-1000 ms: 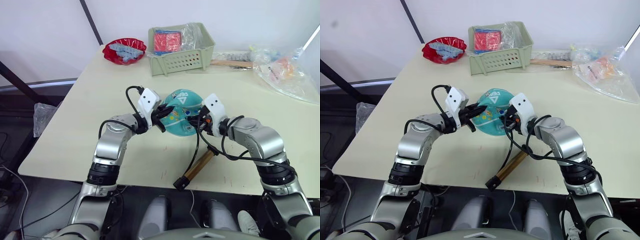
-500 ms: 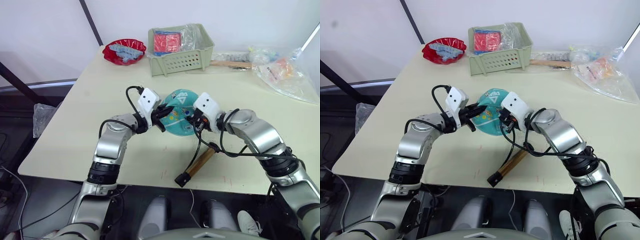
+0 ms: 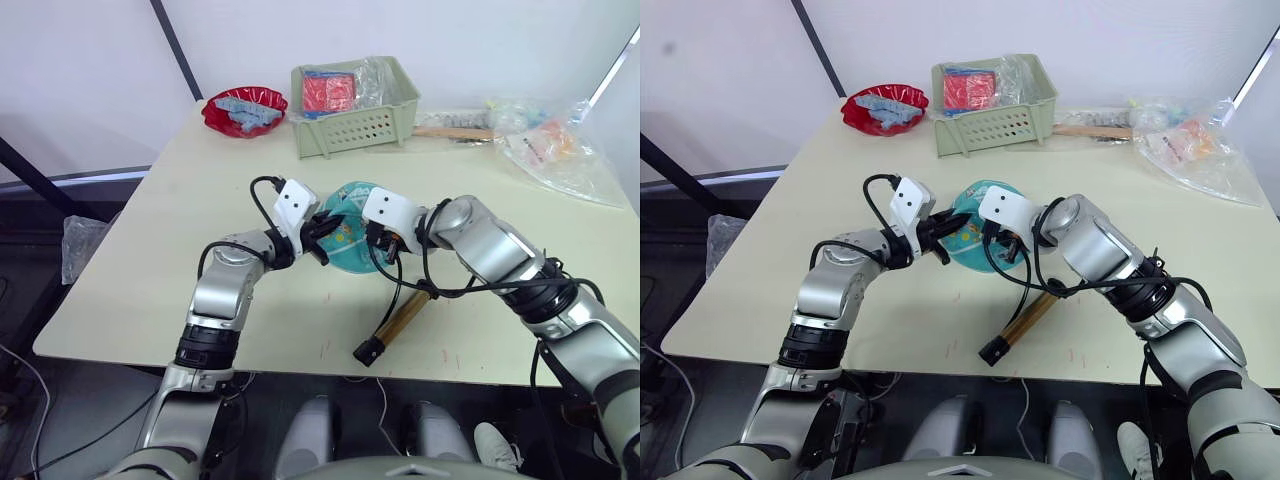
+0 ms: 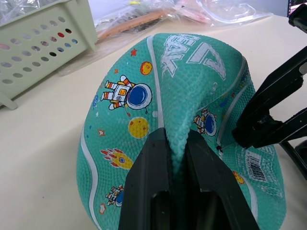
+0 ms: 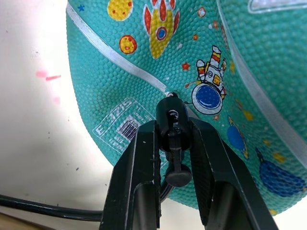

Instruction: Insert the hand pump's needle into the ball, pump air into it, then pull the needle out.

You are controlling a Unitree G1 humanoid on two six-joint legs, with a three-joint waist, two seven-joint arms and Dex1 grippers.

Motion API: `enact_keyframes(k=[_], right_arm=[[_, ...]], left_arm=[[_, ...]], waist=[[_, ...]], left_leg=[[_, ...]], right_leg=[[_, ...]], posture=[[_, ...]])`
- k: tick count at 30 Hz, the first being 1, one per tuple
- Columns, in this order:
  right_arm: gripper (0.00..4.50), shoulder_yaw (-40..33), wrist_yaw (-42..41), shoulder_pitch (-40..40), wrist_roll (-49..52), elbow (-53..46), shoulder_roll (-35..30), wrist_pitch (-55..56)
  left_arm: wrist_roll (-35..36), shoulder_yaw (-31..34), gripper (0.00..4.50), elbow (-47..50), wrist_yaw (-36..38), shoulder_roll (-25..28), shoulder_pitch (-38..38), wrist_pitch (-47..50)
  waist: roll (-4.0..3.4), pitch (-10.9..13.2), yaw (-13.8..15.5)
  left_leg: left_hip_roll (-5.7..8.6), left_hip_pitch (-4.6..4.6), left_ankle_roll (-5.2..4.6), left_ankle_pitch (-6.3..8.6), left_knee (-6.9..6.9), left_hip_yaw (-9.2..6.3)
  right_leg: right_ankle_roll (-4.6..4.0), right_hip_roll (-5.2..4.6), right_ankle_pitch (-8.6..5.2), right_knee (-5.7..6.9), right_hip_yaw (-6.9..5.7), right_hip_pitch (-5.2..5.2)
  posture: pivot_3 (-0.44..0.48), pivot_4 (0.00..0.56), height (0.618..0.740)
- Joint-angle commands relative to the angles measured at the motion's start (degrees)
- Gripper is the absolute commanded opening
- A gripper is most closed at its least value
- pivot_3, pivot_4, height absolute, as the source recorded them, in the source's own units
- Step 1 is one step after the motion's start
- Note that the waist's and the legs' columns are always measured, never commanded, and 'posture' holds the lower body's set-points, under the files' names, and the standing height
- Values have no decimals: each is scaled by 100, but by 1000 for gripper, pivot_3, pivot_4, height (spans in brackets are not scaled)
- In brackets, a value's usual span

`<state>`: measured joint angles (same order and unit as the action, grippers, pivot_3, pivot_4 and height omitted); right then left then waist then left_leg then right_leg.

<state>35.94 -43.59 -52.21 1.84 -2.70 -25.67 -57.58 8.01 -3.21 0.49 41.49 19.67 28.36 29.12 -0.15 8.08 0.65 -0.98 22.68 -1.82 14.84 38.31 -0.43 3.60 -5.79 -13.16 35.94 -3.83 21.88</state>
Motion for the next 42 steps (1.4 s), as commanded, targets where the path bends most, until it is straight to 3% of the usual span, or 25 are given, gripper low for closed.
enact_keyframes(k=[1, 15, 31, 37, 42], right_arm=[[327, 397, -52, -46, -170, 469, 353, 75], [327, 393, -57, 56, -747, 1460, 1116, 138], [327, 81, 79, 74, -1109, 2918, 1887, 562], [327, -93, 272, 99, -1330, 3672, 2129, 904], [327, -464, 465, 255, -1318, 3715, 2240, 1164]], left_arm=[[89, -576, 0, -171, 208, -204, -238, 225], [123, -491, 0, -210, 146, -273, -278, 268], [122, -465, 0, -260, 171, -246, -370, 232], [84, -420, 0, -238, 170, -281, -404, 236], [61, -403, 0, -220, 172, -298, -443, 227]], waist=[[-5, -12, -13], [2, -103, -141], [-2, -201, -172], [6, -215, -199], [5, -230, -207]], left_leg=[[0, -3, 0, 0, 0, 0], [-5, -79, 3, 1, -12, 1], [-22, -103, 10, 5, -43, -2], [-7, -166, 31, 18, -99, -5], [-3, -200, 34, 20, -119, -20]], right_leg=[[1, 1, 1, 0, 2, 0], [-18, 30, -8, 10, 54, -32], [-23, 40, -8, 7, 74, -30], [-22, 46, -8, 4, 115, -36], [-22, 59, -9, 4, 135, -42]], posture=[[0, 150, 738], [0, 150, 738], [0, 150, 738], [0, 150, 738], [0, 150, 738]])
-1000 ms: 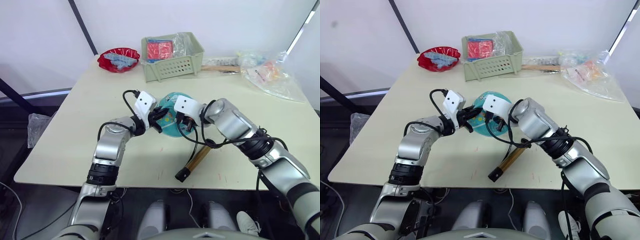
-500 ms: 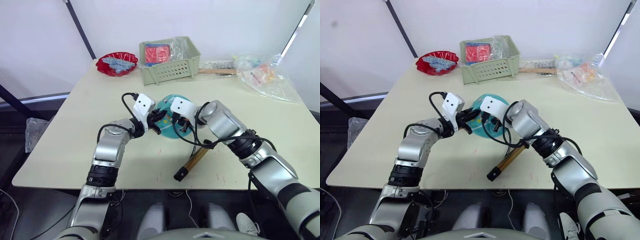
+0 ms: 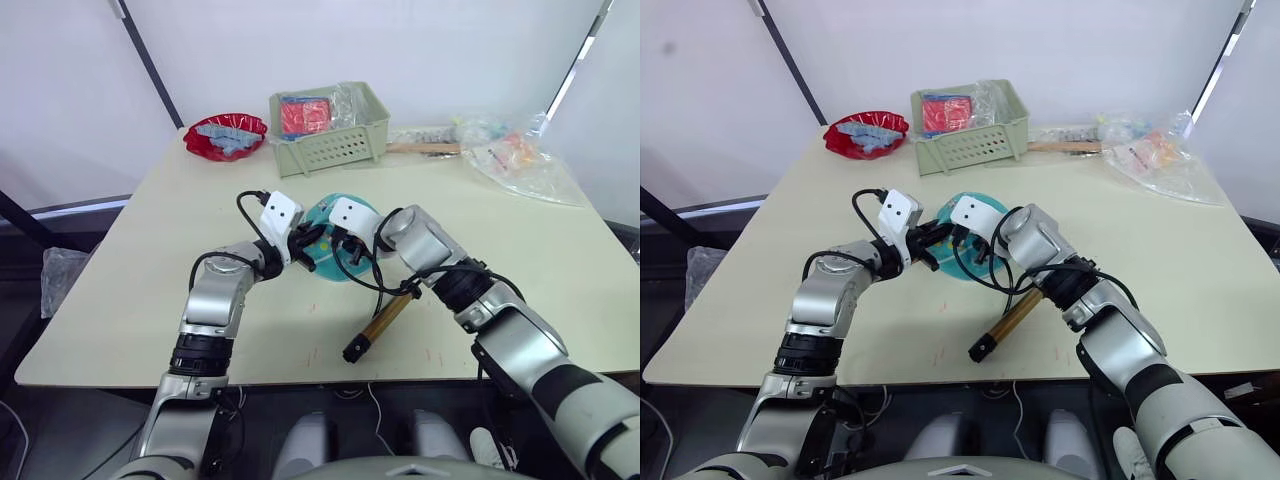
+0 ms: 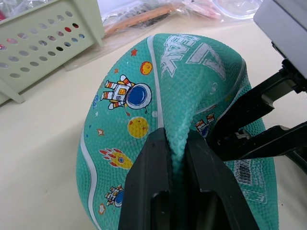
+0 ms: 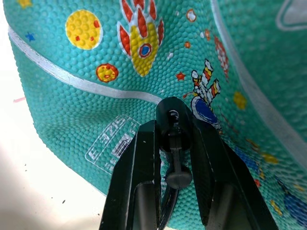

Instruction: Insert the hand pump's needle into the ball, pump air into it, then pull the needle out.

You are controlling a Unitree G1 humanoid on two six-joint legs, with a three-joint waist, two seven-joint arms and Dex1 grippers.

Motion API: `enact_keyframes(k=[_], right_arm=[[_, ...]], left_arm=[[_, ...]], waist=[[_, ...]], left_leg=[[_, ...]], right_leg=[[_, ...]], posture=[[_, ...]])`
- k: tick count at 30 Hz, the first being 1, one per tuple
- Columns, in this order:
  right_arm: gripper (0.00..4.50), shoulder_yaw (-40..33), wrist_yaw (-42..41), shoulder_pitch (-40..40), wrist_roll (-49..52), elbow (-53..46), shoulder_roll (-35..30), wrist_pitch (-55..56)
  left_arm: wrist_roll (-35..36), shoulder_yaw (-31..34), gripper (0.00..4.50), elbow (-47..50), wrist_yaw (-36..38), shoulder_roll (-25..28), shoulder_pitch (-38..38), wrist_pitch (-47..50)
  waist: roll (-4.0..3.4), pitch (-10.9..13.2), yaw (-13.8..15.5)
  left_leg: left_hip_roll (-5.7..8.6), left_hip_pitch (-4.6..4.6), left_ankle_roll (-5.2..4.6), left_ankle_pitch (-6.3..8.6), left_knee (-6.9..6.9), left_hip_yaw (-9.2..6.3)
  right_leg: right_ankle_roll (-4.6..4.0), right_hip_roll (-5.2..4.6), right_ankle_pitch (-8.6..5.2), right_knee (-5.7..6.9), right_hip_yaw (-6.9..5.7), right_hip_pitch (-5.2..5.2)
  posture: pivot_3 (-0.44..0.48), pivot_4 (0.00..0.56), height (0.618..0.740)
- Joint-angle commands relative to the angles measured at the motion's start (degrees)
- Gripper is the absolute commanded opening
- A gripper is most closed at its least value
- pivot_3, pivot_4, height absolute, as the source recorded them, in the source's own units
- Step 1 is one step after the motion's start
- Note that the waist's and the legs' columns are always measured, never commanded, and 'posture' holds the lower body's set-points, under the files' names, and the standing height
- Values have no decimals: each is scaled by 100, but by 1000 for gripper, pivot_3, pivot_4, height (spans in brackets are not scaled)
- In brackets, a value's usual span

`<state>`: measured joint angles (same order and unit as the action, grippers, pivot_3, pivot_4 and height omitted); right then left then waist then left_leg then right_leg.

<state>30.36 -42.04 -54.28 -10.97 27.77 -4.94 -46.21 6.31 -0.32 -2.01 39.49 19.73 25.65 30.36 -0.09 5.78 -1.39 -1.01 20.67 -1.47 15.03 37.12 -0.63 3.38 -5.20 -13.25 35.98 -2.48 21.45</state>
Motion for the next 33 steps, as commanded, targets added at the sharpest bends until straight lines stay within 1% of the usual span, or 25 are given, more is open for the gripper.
enact_keyframes(k=[1, 7, 9, 12, 14, 15, 17, 19, 23, 25, 26, 27, 28, 29, 30, 31, 33], right_arm=[[327, 42, 309, 509, -36, 569, 157, 78], [327, -44, 162, 841, -70, -453, -97, -126], [327, -144, 124, 968, -31, -1068, -264, -341], [327, -327, 133, 1088, 45, -1808, -439, -579], [327, -455, 139, 1177, 146, -2155, -483, -479], [327, -587, 112, 1258, 274, -2333, -470, -465], [327, -721, 70, 1391, 410, -2587, -518, -284], [327, -716, 101, 1459, 387, -2687, -612, -317], [327, -886, 241, 1586, 495, -2756, -622, -228], [1332, -944, 274, 1638, 553, -2788, -622, 6], [1748, -952, 259, 1677, 596, -2843, -640, 36], [2158, -1010, 230, 1764, 661, -3006, -707, 25], [2667, -1115, 239, 1848, 737, -3161, -745, -45], [2769, -1218, 257, 1921, 793, -3296, -792, -27], [3419, -1293, 255, 1976, 850, -3408, -849, 10], [3661, -1338, 249, 2016, 899, -3500, -906, 27], [3661, -1421, 234, 2111, 985, -3698, -1066, 64]], left_arm=[[226, -688, 0, 31, 371, -307, -180, 100], [210, -694, 0, 39, 385, -307, -218, 71], [199, -675, 0, -5, 390, -304, -198, 46], [192, -666, 0, -36, 402, -299, -175, 31], [189, -673, 0, -42, 414, -292, -167, 27], [190, -673, 0, -43, 424, -292, -164, 23], [196, -670, 0, -47, 458, -299, -164, -7], [192, -674, 0, -54, 477, -294, -167, -21], [175, -698, 0, -82, 499, -278, -161, -48], [170, -715, 0, -110, 502, -277, -155, -73], [164, -725, 0, -127, 507, -273, -150, -90], [161, -729, 0, -146, 515, -263, -134, -101], [160, -729, 0, -164, 519, -252, -121, -110], [160, -728, 0, -174, 520, -245, -115, -115], [161, -728, 0, -178, 518, -242, -113, -117], [166, -730, 0, -173, 518, -235, -117, -116], [176, -741, 0, -158, 523, -220, -123, -110]], waist=[[-1, -1, -6], [-14, 15, 12], [-21, 29, 44], [-11, 58, 104], [-46, 88, 135], [-48, 89, 144], [-34, 105, 196], [-31, 122, 221], [-25, 149, 237], [-26, 160, 236], [-26, 168, 238], [-27, 182, 240], [-27, 187, 241], [-27, 192, 246], [-29, 197, 256], [-31, 203, 265], [-31, 216, 291]], left_leg=[[-1, -1, 1, 0, 0, -2], [0, 6, 2, 1, -5, -5], [3, 11, 2, 1, -5, -3], [12, 32, 2, 1, -5, -6], [36, 56, 1, 0, -4, -10], [50, 71, 1, 0, -4, -11], [64, 115, -22, -14, -3, -19], [73, 137, -28, -17, -3, -24], [81, 157, -30, -18, -3, -35], [81, 165, -30, -18, 2, -46], [82, 171, -30, -18, 5, -52], [83, 179, -31, -19, 8, -62], [85, 187, -31, -19, 11, -74], [86, 191, -31, -19, 12, -80], [88, 198, -31, -20, 12, -87], [90, 203, -31, -20, 14, -94], [93, 207, -30, -20, 14, -98]], right_leg=[[0, 2, 0, 0, 4, 0], [0, -1, 0, -7, 11, 5], [0, -4, 0, -9, 13, 9], [-1, -15, 0, -14, 4, 18], [0, -33, 0, -19, 0, 32], [2, -44, -1, -20, 1, 46], [12, -49, 6, -22, -4, 82], [14, -51, 17, -25, -6, 99], [3, -56, 17, -26, -18, 113], [12, -57, 5, -27, -29, 114], [9, -57, 2, -27, -36, 115], [8, -59, 2, -27, -46, 116], [12, -59, 4, -28, -58, 118], [15, -60, 6, -29, -64, 118], [20, -61, 9, -30, -71, 118], [22, -61, 11, -33, -77, 118], [23, -64, 11, -35, -81, 118]], posture=[[0, 150, 738], [0, 150, 738], [0, 150, 738], [0, 150, 738], [0, 150, 738], [0, 150, 738], [0, 150, 738], [0, 150, 738], [0, 150, 738], [0, 150, 738], [0, 150, 738], [0, 150, 738], [0, 150, 738], [0, 150, 738], [0, 150, 738], [0, 150, 738], [0, 150, 738]])
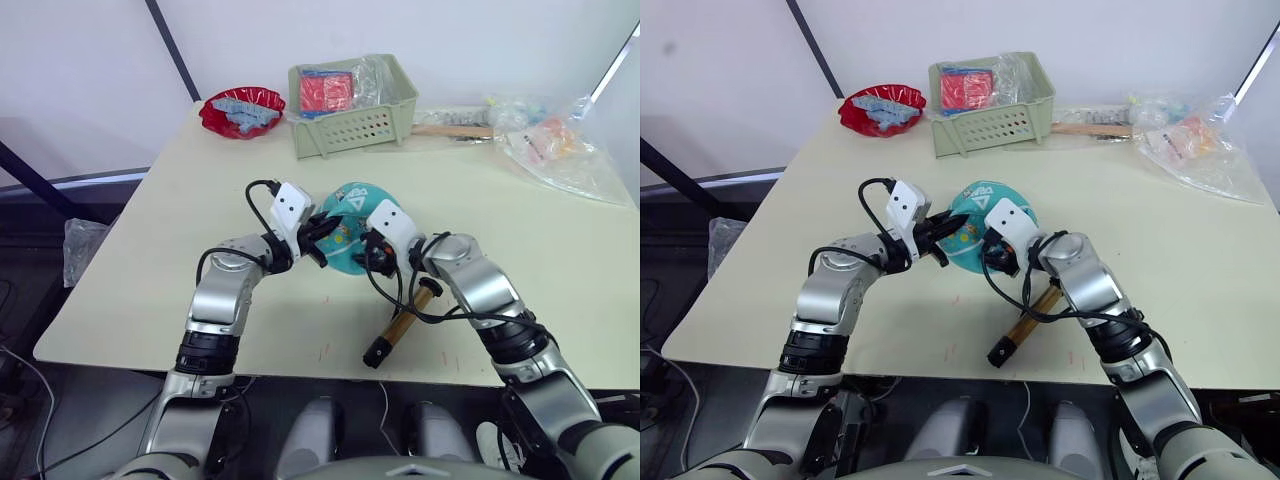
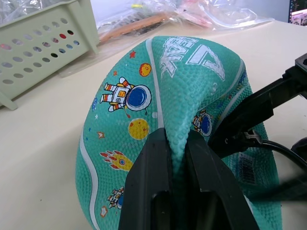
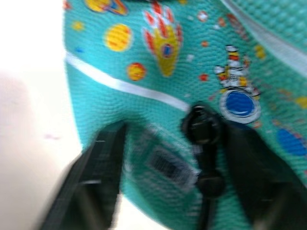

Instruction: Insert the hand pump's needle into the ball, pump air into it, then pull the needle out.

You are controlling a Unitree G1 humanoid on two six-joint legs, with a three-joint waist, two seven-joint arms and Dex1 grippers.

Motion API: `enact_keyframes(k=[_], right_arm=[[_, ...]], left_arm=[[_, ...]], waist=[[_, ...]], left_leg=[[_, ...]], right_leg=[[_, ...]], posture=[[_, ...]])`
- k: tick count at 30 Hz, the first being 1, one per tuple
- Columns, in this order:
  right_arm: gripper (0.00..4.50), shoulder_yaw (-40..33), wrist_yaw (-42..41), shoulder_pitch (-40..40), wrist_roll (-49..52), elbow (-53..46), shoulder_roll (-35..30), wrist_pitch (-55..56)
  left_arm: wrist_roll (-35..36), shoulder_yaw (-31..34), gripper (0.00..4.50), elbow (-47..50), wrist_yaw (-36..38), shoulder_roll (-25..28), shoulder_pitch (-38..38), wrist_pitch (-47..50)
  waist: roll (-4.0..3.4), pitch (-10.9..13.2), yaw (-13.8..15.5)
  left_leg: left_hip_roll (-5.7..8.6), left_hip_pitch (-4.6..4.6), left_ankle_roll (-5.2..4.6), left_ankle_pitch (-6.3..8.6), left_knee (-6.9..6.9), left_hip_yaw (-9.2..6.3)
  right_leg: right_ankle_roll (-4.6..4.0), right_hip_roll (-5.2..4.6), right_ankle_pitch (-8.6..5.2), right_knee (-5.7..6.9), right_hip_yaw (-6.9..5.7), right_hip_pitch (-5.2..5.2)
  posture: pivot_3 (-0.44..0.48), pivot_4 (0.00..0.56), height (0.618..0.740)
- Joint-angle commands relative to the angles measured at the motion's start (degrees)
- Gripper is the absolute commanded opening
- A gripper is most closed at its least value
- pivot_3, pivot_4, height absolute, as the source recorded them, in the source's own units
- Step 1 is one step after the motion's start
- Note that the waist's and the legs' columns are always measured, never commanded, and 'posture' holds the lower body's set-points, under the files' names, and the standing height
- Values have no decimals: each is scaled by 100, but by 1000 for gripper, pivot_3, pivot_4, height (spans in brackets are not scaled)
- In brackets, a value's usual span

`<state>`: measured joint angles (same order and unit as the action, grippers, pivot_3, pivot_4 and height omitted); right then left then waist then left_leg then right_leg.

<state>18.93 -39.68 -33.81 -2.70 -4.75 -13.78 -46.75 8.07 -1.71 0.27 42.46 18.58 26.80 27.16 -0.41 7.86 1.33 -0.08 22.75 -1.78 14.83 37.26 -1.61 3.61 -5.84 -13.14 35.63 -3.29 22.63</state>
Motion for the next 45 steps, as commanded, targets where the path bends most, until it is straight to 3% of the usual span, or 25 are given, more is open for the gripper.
enact_keyframes(k=[1, 11, 18, 20, 23, 32, 45], right_arm=[[3661, -322, 0, 112, 213, -543, -248, 132], [3661, -1330, -128, 1186, 1325, -1743, -422, 890], [3661, -2130, -224, 2656, 1784, -2179, -706, 2069], [3661, -2437, -293, 2962, 2056, -2205, -759, 2315], [4388, -3156, -424, 3401, 2448, -2198, -940, 2708], [4388, -4059, -1156, 4511, 3519, -2254, -1311, 3298], [4388, -4908, -2599, 5744, 4125, -1618, -1702, 4408]], left_arm=[[7, -606, 0, -373, 227, -97, -242, 217], [27, -636, 0, -423, 259, -44, -162, 194], [-31, -717, 0, -688, 367, 3, -24, 21], [-41, -720, 0, -785, 417, 29, 25, -44], [-115, -810, 0, -1026, 620, 124, 129, -256], [-226, -1033, 0, -1724, 936, 42, 500, -802], [-351, -1151, 0, -2606, 1595, 51, 1076, -1245]], waist=[[1, 14, 41], [7, 33, 102], [16, 42, 142], [16, 46, 139], [16, 48, 156], [14, 47, 231], [20, 49, 299]], left_leg=[[2, 2, 0, 0, 0, -2], [42, 20, 0, 1, -5, -21], [52, 23, -1, 0, -4, -39], [58, 22, -1, 1, -3, -37], [59, 19, -2, 0, 0, -36], [57, 12, -3, -1, 5, -43], [68, 6, -8, -2, 17, -67]], right_leg=[[1, -2, 0, 0, -2, 0], [24, -17, -14, -16, -22, -3], [39, -21, -26, -16, -29, -14], [41, -21, -26, -17, -18, -15], [42, -20, -26, -16, -15, -18], [43, -19, -28, -15, -16, -30], [56, -21, -41, -25, -3, -65]], posture=[[0, 150, 738], [0, 150, 738], [0, 150, 738], [0, 150, 738], [0, 150, 738], [0, 150, 738], [0, 150, 738]])
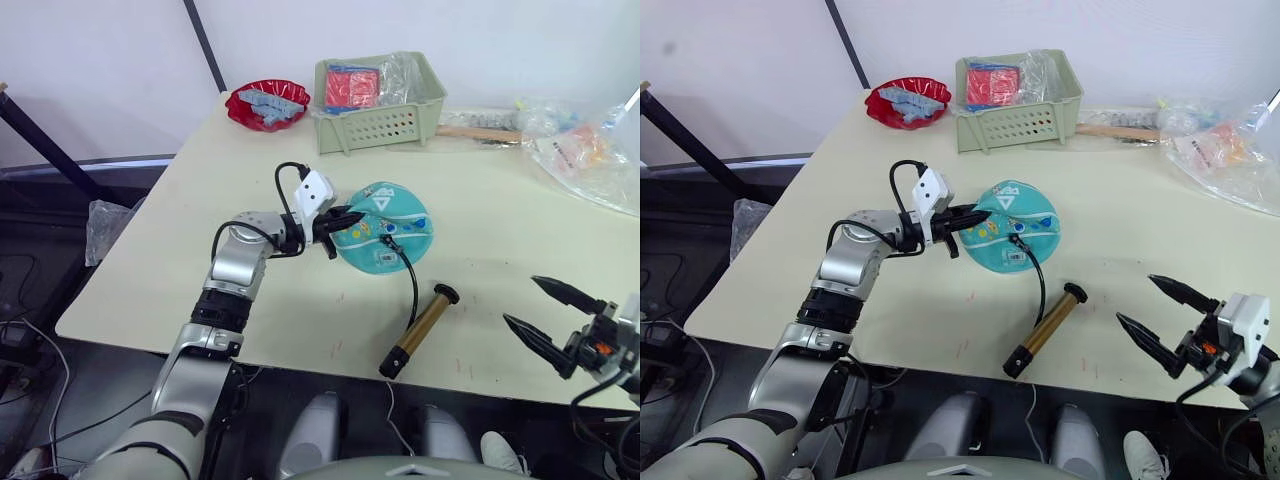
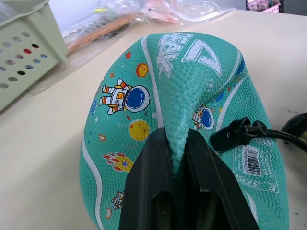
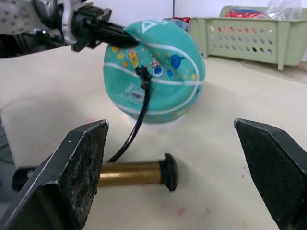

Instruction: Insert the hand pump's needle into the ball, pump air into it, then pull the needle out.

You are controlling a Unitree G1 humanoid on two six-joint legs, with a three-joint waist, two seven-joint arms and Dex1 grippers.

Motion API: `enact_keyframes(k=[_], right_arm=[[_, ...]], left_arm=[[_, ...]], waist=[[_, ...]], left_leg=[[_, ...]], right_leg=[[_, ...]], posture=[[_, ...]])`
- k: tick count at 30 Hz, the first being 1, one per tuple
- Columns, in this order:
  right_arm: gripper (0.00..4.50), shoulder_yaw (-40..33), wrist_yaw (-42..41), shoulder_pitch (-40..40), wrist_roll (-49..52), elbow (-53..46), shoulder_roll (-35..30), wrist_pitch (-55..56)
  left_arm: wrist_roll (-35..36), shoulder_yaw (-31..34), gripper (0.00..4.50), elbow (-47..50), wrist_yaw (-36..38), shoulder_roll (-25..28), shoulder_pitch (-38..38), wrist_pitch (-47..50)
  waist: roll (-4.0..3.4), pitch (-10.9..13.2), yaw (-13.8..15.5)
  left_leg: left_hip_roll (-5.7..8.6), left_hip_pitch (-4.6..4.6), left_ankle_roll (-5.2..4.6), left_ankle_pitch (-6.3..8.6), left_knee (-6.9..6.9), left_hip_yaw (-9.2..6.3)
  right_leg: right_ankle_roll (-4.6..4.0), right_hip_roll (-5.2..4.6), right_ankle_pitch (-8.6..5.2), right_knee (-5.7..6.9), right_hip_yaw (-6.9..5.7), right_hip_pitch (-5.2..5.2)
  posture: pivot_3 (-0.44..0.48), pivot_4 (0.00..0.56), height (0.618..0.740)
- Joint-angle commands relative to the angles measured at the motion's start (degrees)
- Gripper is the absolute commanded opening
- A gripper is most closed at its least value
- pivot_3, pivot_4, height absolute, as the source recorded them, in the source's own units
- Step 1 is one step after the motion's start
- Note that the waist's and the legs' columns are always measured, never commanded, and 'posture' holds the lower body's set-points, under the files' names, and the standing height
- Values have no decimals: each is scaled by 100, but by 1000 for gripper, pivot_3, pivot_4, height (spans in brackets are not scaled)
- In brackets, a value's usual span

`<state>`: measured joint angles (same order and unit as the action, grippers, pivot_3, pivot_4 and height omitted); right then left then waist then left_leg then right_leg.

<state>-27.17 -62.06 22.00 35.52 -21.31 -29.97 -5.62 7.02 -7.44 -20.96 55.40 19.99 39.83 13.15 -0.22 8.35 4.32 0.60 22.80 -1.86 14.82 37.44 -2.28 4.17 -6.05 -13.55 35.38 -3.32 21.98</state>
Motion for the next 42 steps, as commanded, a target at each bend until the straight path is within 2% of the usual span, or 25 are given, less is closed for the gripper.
enact_keyframes(k=[1, 4, 5, 6, 14, 27, 31, 35, 42], right_arm=[[4388, -378, -462, 227, 357, 117, -95, 358], [4388, -469, -593, 328, 448, 228, -113, 466], [4500, -472, -619, 352, 459, 240, -107, 490], [4500, -474, -650, 375, 465, 257, -104, 523], [4500, -452, -688, 302, 543, 327, -159, 557], [4500, -276, -710, 210, 556, 372, -59, 636], [4500, -262, -729, 199, 560, 413, -77, 631], [4500, -134, -667, 25, 484, 497, -58, 638], [4500, -4, -646, -73, 451, 599, -47, 710]], left_arm=[[-243, -574, 0, -476, 327, -85, -225, 164], [-244, -559, 0, -474, 361, -72, -215, 168], [-237, -541, 825, -466, 350, -72, -210, 173], [-227, -520, 1061, -450, 341, -74, -204, 182], [-32, -285, 4444, 78, 390, -51, -233, 325], [300, 0, 4444, 1640, 31, 288, -518, 1105], [395, 123, 4444, 1859, -84, 362, -629, 1149], [746, 424, 4444, 2311, -65, 469, -918, 1056], [1028, 712, 4444, 2616, -210, 589, -1068, 1047]], waist=[[2, 1, -1], [3, 2, -1], [3, 2, -3], [2, 2, -7], [6, 5, -11], [22, 100, -67], [24, 115, -83], [33, 126, -222], [38, 151, -236]], left_leg=[[-1, -1, 0, 0, 0, -3], [0, -3, 0, 0, 0, -3], [0, -3, 0, 0, 0, -2], [0, -4, 0, 0, 0, -2], [-1, -2, 0, 0, 0, -3], [0, 6, -2, 1, -1, 3], [3, 7, -2, 1, -1, 7], [3, 6, -2, 1, -1, 14], [-1, 6, -1, 1, 0, 26]], right_leg=[[1, 0, 0, 0, -1, -2], [0, -1, 0, 0, -1, -4], [0, -3, 0, 0, 0, -4], [1, -2, 0, 0, 0, -4], [-1, -2, 0, 2, 2, -6], [0, 1, 4, 3, 12, 2], [-3, 3, 6, 4, 16, 5], [-10, 3, 11, 7, 23, 9], [-21, 5, 17, 24, 37, 20]], posture=[[0, 150, 738], [0, 150, 738], [0, 150, 738], [0, 150, 738], [0, 150, 738], [0, 150, 738], [0, 150, 738], [0, 150, 738], [0, 150, 738]])
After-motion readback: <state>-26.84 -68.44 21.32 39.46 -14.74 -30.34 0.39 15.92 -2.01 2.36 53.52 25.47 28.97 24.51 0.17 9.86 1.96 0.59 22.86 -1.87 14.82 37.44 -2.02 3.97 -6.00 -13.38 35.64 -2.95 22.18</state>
